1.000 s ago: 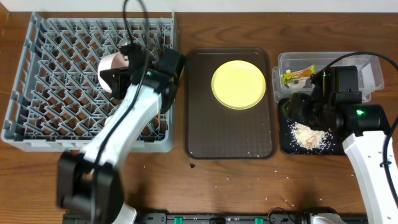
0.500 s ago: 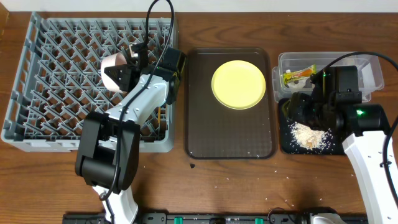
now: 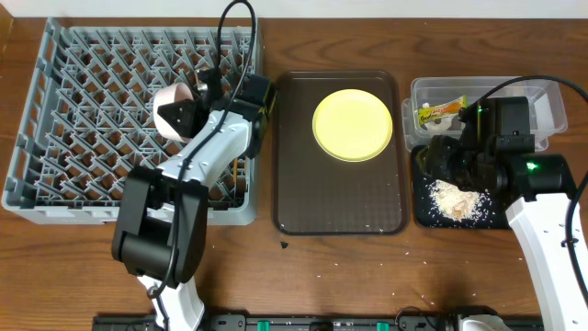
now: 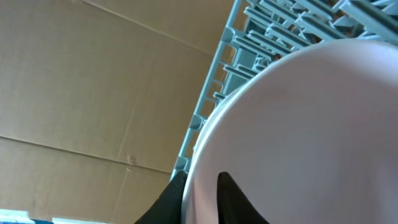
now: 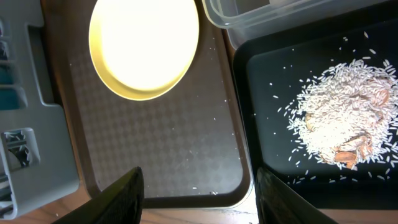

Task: Sort waste into correct bins and load items into the dishwasher
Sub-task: 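Carry the pink bowl into the dish rack and release, then grasp the yellow plate edge with the left gripper and lift it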

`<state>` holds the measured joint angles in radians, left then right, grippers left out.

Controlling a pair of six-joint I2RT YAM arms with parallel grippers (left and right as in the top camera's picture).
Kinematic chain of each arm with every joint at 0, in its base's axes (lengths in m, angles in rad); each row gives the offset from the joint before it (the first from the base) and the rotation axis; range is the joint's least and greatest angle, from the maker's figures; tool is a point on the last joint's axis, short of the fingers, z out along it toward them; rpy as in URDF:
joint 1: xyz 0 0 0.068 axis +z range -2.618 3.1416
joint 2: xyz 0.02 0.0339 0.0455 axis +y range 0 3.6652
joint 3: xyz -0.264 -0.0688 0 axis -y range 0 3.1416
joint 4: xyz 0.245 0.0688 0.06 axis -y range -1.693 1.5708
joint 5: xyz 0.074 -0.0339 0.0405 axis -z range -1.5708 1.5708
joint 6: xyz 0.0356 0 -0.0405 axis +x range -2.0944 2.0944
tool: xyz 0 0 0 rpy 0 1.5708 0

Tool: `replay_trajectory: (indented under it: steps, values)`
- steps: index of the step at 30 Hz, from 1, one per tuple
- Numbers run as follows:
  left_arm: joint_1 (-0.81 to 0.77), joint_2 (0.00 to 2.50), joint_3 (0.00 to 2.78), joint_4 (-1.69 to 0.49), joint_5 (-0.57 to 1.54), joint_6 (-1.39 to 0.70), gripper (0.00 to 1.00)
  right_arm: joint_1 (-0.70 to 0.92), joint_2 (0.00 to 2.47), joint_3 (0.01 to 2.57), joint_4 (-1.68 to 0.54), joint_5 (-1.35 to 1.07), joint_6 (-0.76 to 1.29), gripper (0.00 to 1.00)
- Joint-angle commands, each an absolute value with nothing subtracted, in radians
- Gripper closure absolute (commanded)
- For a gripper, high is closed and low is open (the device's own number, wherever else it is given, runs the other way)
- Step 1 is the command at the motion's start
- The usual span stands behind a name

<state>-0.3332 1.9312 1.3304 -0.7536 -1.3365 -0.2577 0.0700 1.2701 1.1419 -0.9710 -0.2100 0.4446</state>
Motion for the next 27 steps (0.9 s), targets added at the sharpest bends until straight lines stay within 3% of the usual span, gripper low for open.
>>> replay_trajectory:
  steps: [1, 3, 21, 24, 27]
  values:
    - [-0.356, 1.937, 1.324, -0.766, -1.193, -0.259, 0.66, 0.065, 1.266, 1.151, -0.969, -0.210, 0.456, 0.45]
    - [-0.372, 1.929, 1.324, -0.779, -1.193, -0.259, 0.58, 0.065, 1.266, 1.151, -0.969, -0.210, 0.456, 0.45]
    - [-0.538, 1.731, 1.326, -0.829, -1.170, -0.259, 0.28, 0.065, 1.266, 1.151, -0.970, -0.211, 0.456, 0.45]
    - [-0.567, 1.645, 1.331, -0.823, -1.000, -0.260, 0.28, 0.065, 1.266, 1.151, -0.971, -0.211, 0.456, 0.45]
    - [-0.574, 1.565, 1.331, -0.791, -0.645, -0.276, 0.28, 0.065, 1.266, 1.151, -0.971, -0.210, 0.456, 0.45]
